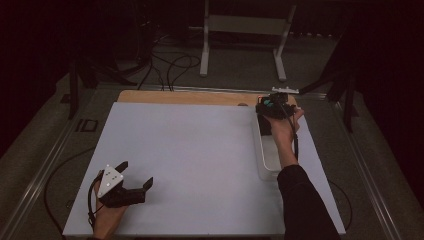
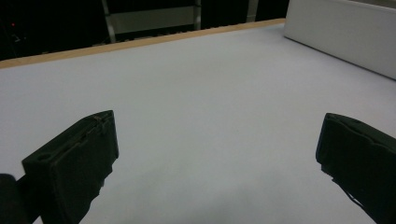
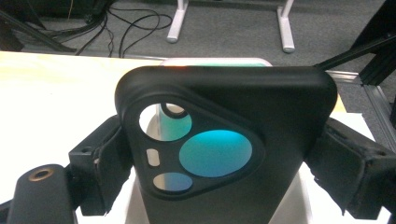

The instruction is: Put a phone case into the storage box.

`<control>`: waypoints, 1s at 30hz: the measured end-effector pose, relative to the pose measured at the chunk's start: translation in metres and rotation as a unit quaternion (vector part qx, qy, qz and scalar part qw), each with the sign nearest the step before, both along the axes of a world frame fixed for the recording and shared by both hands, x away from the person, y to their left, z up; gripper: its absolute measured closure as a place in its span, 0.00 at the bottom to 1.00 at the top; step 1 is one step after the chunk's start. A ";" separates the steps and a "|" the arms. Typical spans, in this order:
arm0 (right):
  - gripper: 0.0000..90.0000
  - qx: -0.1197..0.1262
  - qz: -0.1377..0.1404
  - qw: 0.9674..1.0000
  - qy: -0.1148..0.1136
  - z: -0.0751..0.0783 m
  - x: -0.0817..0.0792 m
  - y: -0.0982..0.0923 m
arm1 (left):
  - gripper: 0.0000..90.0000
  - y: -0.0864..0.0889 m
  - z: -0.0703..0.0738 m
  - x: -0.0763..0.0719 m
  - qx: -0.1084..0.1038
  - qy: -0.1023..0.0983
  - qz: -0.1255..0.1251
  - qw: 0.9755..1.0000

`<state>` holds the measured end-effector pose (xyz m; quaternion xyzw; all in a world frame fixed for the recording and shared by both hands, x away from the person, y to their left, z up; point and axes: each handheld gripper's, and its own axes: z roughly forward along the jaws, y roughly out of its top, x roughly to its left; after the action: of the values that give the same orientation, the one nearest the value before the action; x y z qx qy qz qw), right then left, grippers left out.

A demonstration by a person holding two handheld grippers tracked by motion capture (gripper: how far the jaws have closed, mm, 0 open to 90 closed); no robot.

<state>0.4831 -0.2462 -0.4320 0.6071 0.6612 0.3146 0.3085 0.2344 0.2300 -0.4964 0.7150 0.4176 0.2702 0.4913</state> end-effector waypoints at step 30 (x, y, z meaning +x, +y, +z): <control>0.10 0.015 0.024 0.999 -0.023 0.010 0.001 -0.003 | 0.00 0.001 0.000 0.000 -0.001 0.002 0.004 1.000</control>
<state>0.4839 -0.2495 -0.4221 0.5880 0.6636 0.3461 0.3068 0.2347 0.2308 -0.4963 0.7135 0.4218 0.2706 0.4897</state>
